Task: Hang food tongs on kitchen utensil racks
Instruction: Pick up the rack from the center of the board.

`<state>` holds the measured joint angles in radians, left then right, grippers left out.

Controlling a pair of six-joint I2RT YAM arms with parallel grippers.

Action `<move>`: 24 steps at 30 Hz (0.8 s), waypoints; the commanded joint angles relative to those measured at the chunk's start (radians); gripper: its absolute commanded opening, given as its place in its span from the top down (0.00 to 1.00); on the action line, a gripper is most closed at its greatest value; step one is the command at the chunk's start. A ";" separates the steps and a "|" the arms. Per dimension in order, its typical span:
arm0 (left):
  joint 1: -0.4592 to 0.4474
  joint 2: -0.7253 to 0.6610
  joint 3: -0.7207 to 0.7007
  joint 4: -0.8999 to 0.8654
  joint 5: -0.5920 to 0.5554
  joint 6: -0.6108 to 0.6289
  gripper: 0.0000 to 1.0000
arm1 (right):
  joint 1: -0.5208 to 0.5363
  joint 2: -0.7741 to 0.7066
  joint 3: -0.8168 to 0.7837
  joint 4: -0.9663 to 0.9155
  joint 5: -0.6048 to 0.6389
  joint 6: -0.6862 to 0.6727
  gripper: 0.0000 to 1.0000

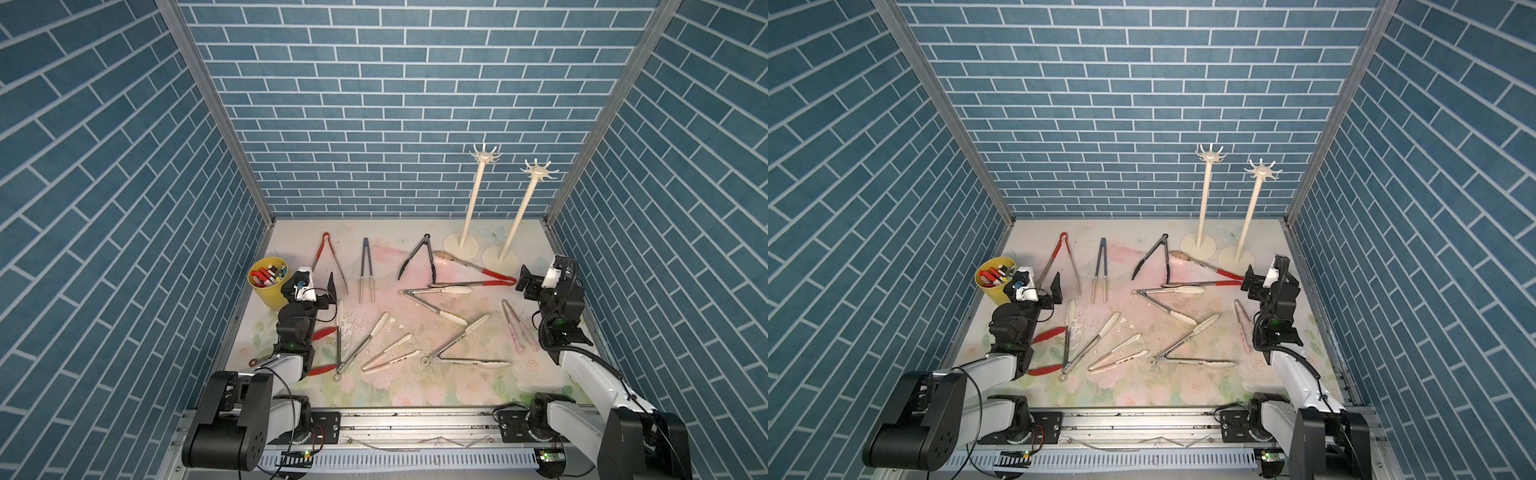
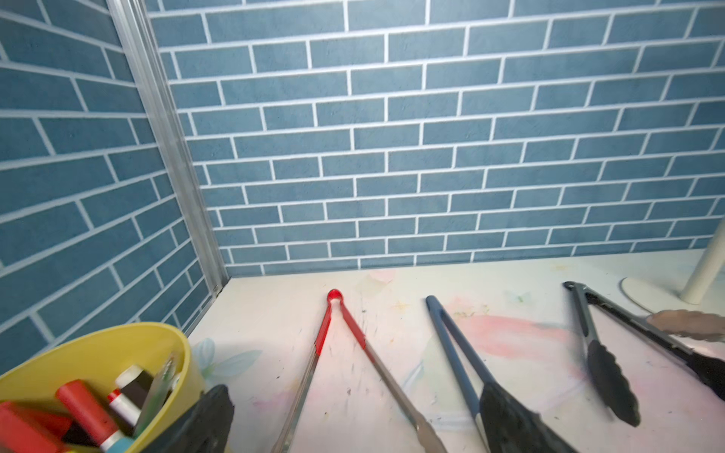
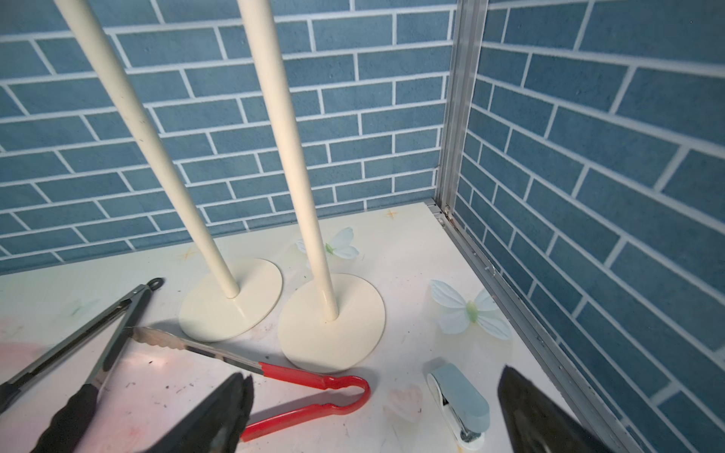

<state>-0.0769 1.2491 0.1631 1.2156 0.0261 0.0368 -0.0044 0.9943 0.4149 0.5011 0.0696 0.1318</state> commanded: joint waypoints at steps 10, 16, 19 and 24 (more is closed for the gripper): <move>-0.008 0.048 -0.016 0.190 0.129 -0.058 0.01 | 0.004 0.088 0.110 0.099 -0.153 0.027 0.04; -0.009 0.092 0.010 0.190 0.157 -0.071 0.01 | 0.005 0.181 0.198 0.115 -0.180 -0.043 0.05; -0.009 0.104 0.028 0.190 0.182 -0.078 0.01 | 0.004 0.243 0.222 0.179 -0.177 -0.066 0.09; -0.012 0.150 0.095 0.190 0.290 -0.113 0.01 | 0.000 0.382 0.284 0.325 -0.212 -0.083 0.15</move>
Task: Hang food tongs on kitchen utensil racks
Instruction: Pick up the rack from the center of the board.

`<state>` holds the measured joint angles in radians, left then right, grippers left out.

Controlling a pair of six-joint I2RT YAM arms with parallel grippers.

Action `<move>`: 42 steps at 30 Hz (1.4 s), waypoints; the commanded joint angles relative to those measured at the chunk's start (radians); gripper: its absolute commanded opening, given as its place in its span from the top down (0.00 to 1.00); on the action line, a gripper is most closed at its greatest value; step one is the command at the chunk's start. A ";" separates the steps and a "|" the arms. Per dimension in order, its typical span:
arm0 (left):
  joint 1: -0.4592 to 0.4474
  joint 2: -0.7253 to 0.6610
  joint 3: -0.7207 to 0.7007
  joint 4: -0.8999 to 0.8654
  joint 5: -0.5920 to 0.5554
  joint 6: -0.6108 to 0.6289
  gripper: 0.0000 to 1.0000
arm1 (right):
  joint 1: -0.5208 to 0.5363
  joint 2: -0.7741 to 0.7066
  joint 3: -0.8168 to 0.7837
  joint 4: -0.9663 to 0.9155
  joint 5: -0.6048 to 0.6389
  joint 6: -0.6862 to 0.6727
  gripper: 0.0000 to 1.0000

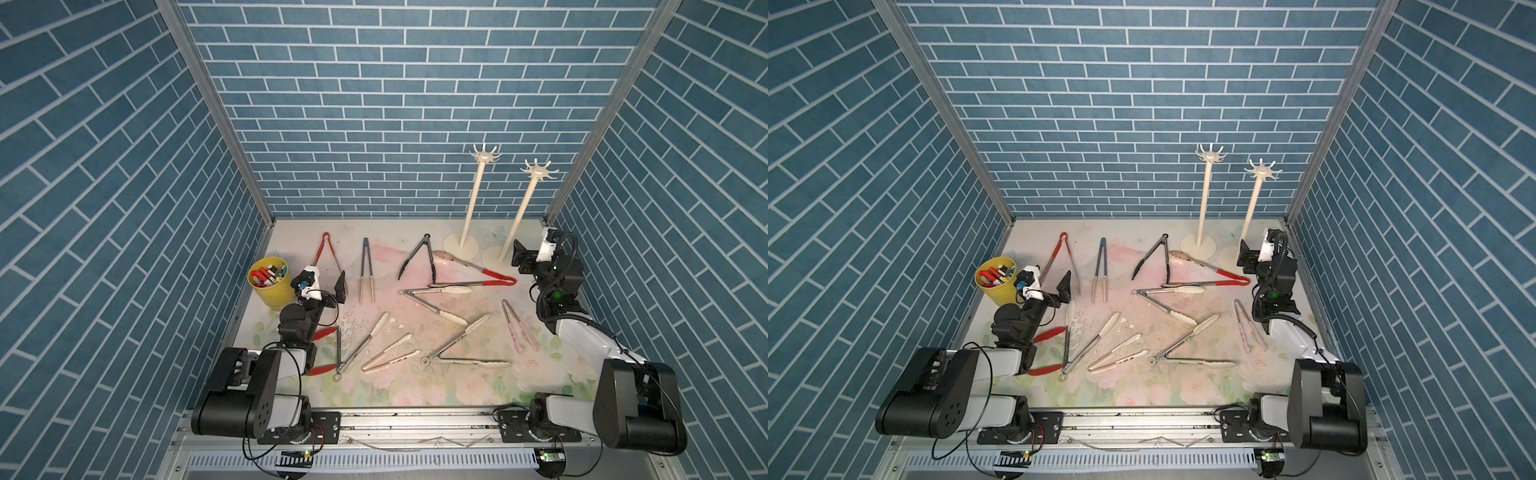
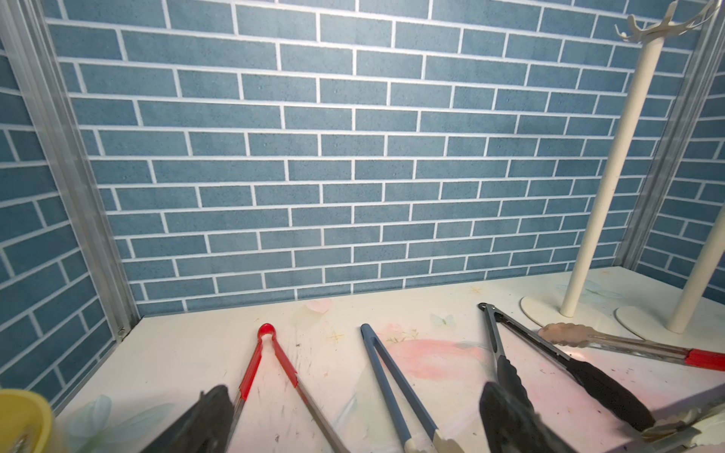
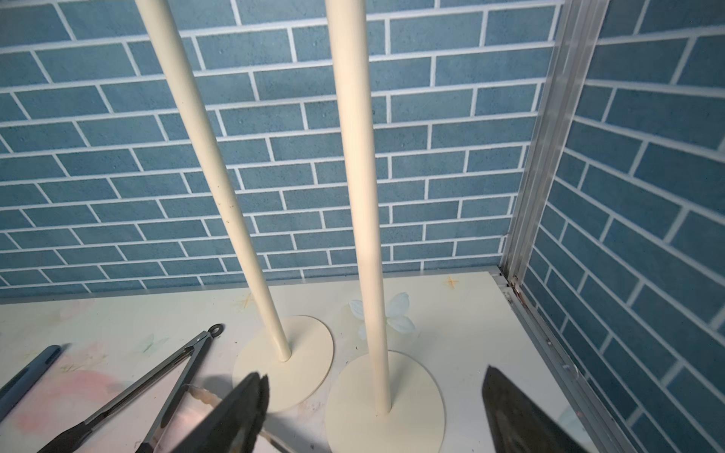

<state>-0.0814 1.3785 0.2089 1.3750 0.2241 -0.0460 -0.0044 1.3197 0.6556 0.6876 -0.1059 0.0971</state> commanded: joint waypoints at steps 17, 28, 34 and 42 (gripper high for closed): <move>-0.015 0.083 0.122 0.031 0.171 0.024 0.01 | -0.023 0.326 0.291 0.244 -0.098 -0.027 0.36; -0.014 0.150 0.151 0.030 0.239 0.023 0.01 | -0.032 0.359 0.354 0.203 -0.094 -0.023 0.45; -0.014 0.162 0.155 0.030 0.255 0.022 0.01 | -0.038 0.385 0.409 0.161 -0.100 -0.017 0.48; -0.014 0.162 0.153 0.030 0.253 0.024 0.01 | -0.040 0.417 0.461 0.125 -0.127 -0.015 0.52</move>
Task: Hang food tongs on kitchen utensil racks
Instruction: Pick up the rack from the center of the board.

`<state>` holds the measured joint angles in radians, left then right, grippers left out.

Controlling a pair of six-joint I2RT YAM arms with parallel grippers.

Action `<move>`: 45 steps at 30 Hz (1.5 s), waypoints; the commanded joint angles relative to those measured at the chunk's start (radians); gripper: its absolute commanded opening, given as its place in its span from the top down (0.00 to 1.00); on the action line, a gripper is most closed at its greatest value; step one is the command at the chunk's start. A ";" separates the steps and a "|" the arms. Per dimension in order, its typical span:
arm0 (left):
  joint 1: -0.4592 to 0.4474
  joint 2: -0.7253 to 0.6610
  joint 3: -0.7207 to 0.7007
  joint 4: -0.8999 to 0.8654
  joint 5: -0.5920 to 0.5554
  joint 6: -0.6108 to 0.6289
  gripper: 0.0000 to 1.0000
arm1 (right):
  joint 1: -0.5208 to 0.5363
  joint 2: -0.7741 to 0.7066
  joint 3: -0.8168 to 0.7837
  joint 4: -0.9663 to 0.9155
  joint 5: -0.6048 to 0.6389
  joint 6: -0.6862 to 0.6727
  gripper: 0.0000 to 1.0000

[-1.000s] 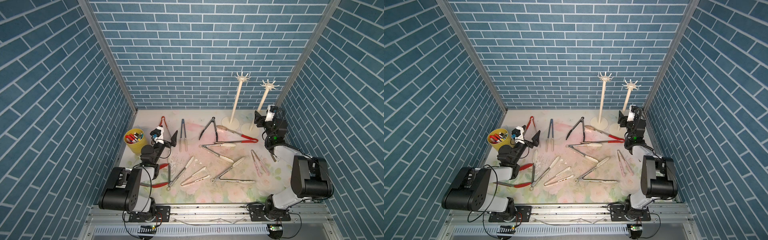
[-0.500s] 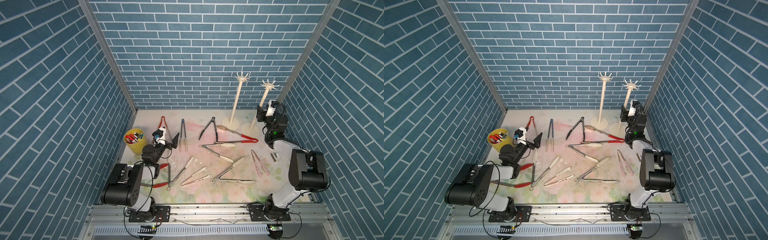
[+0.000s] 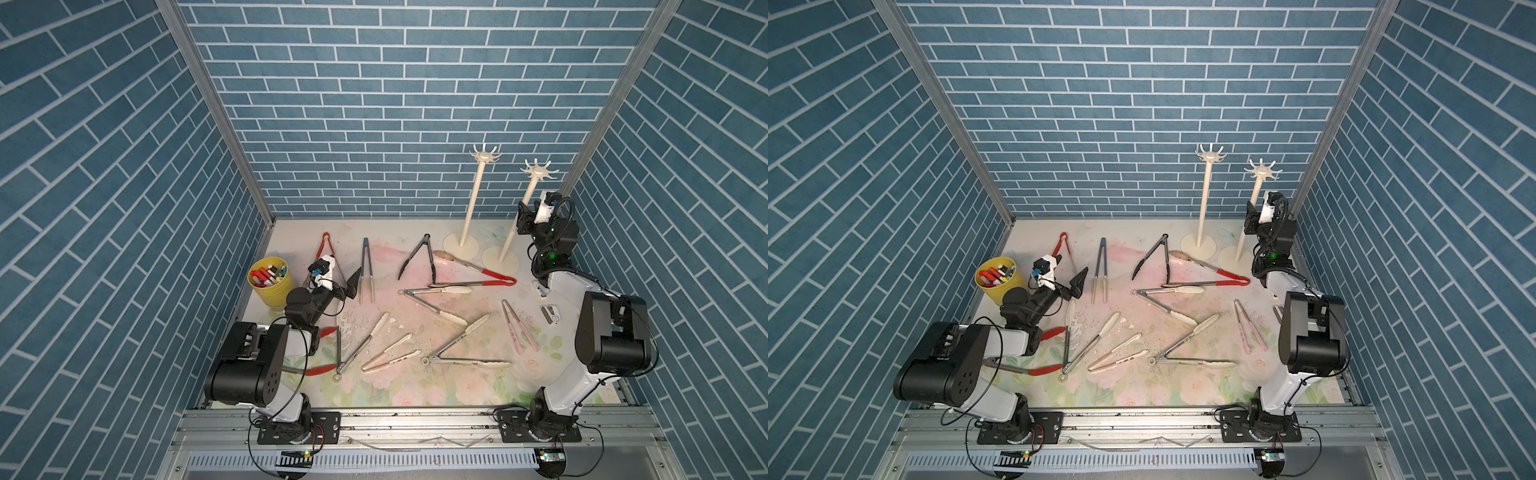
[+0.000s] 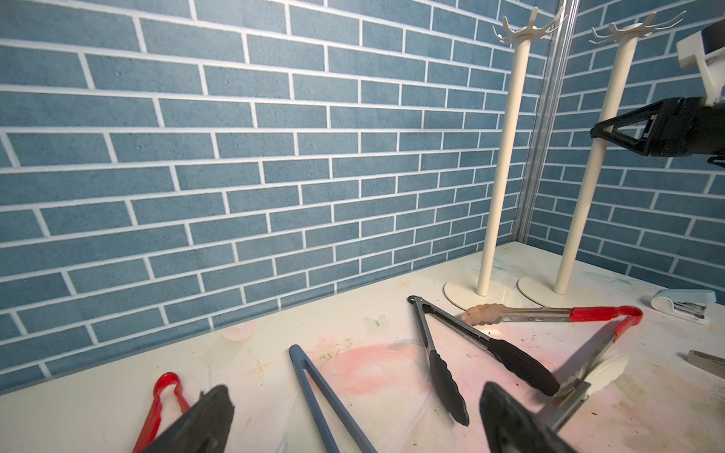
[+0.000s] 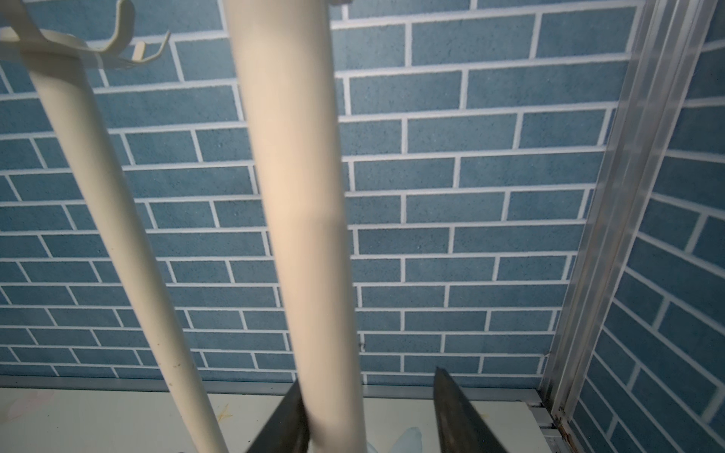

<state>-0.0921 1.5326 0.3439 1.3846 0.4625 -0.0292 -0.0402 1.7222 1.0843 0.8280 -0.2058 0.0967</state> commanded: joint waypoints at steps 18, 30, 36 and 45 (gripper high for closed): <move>-0.003 0.019 0.012 0.021 0.035 0.008 0.01 | -0.003 0.003 0.071 -0.107 -0.074 -0.041 0.77; -0.001 0.027 0.016 0.021 0.032 0.005 0.01 | -0.003 -0.051 0.120 -0.168 -0.098 -0.055 1.00; -0.001 0.028 0.016 0.021 0.030 0.005 0.01 | -0.002 -0.092 0.152 -0.205 -0.095 -0.067 1.00; -0.001 0.032 0.016 0.020 0.021 0.005 0.01 | -0.003 -0.151 0.166 -0.217 -0.060 -0.099 1.00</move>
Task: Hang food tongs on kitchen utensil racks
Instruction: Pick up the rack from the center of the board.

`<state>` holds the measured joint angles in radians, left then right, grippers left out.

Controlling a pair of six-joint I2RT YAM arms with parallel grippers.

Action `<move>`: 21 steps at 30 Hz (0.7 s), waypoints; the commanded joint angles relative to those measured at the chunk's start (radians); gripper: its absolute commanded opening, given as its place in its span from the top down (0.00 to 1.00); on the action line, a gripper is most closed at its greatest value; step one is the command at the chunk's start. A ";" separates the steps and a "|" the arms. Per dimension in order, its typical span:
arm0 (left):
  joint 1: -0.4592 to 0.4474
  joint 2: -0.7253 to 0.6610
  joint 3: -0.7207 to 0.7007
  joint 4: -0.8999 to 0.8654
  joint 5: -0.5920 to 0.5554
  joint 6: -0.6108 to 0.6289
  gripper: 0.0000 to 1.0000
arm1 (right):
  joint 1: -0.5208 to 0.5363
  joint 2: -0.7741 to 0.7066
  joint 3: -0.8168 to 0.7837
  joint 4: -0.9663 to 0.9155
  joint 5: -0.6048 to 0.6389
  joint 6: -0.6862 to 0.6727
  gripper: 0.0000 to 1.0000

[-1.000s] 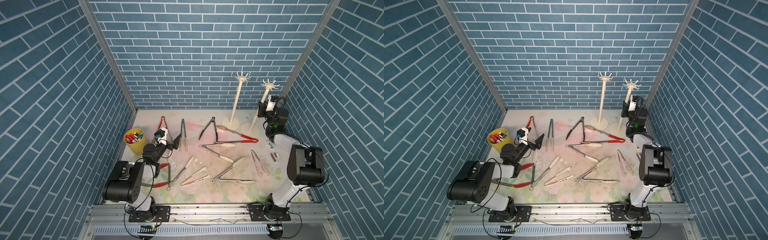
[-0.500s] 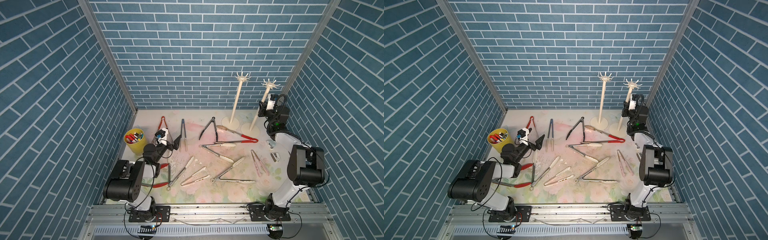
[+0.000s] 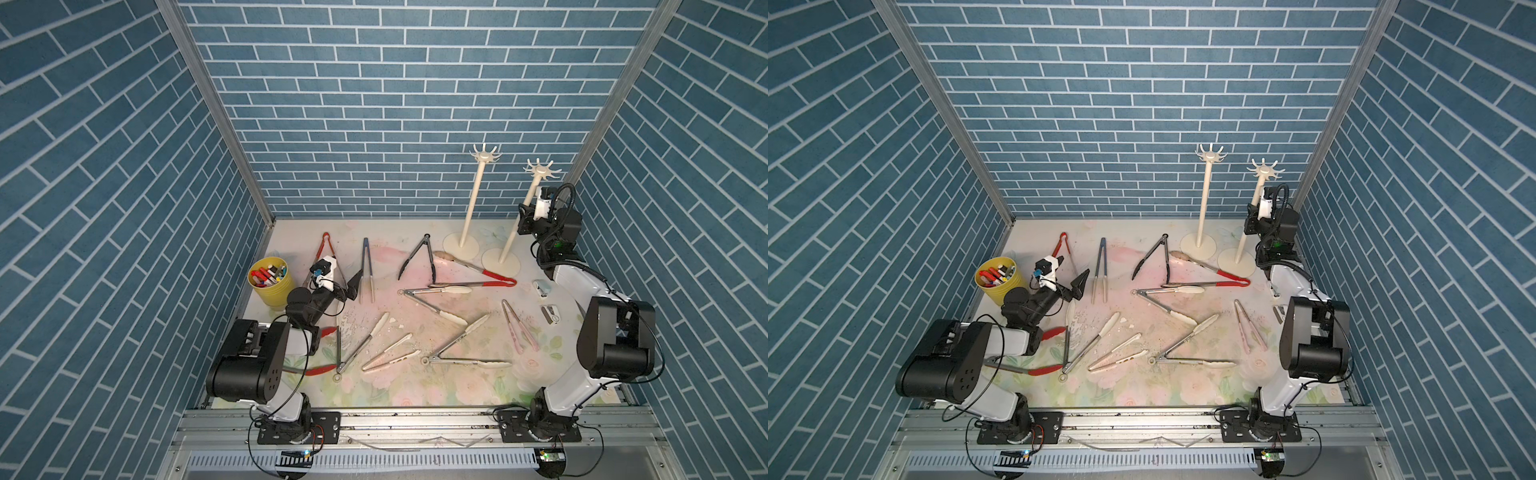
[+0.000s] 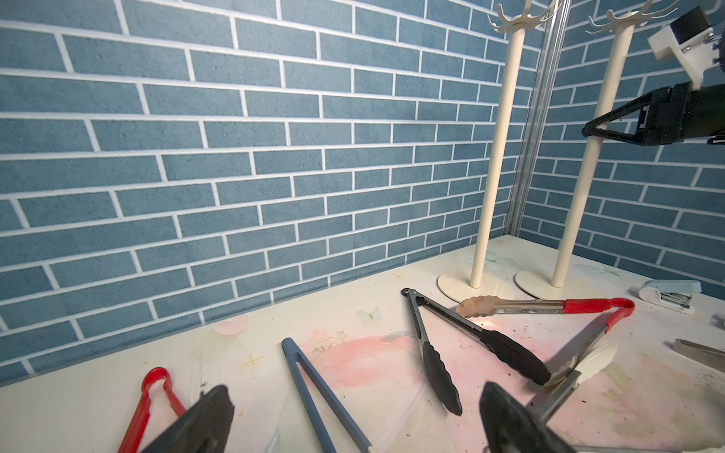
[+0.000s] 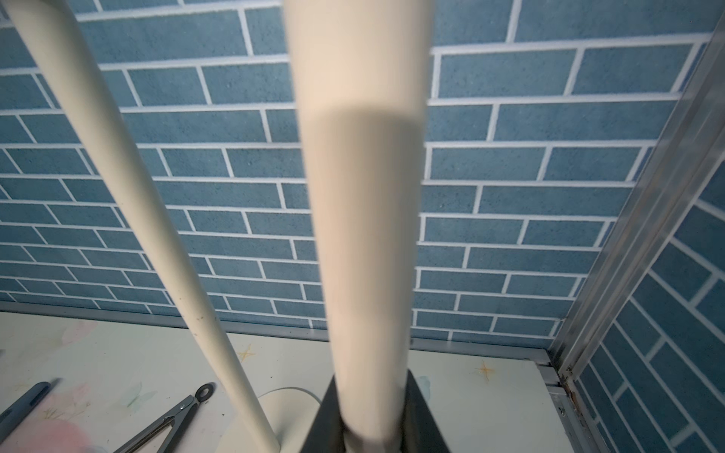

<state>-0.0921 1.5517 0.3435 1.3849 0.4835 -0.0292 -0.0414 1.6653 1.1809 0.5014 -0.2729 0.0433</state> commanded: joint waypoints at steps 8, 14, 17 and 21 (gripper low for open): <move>-0.001 0.015 0.016 0.020 -0.001 0.002 0.01 | -0.002 -0.134 0.075 0.088 0.017 -0.070 1.00; -0.001 0.019 0.019 0.020 -0.001 -0.001 0.01 | -0.002 -0.163 0.081 0.071 0.042 -0.089 1.00; -0.001 0.021 0.018 0.020 -0.001 0.000 0.01 | -0.003 -0.182 0.089 0.040 0.037 -0.095 1.00; -0.001 0.021 0.018 0.020 -0.002 -0.003 0.01 | -0.003 -0.222 0.078 0.014 0.003 -0.089 1.00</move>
<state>-0.0921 1.5654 0.3439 1.3849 0.4828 -0.0299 -0.0414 1.5368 1.1919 0.4145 -0.2489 0.0021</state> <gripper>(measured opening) 0.994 0.213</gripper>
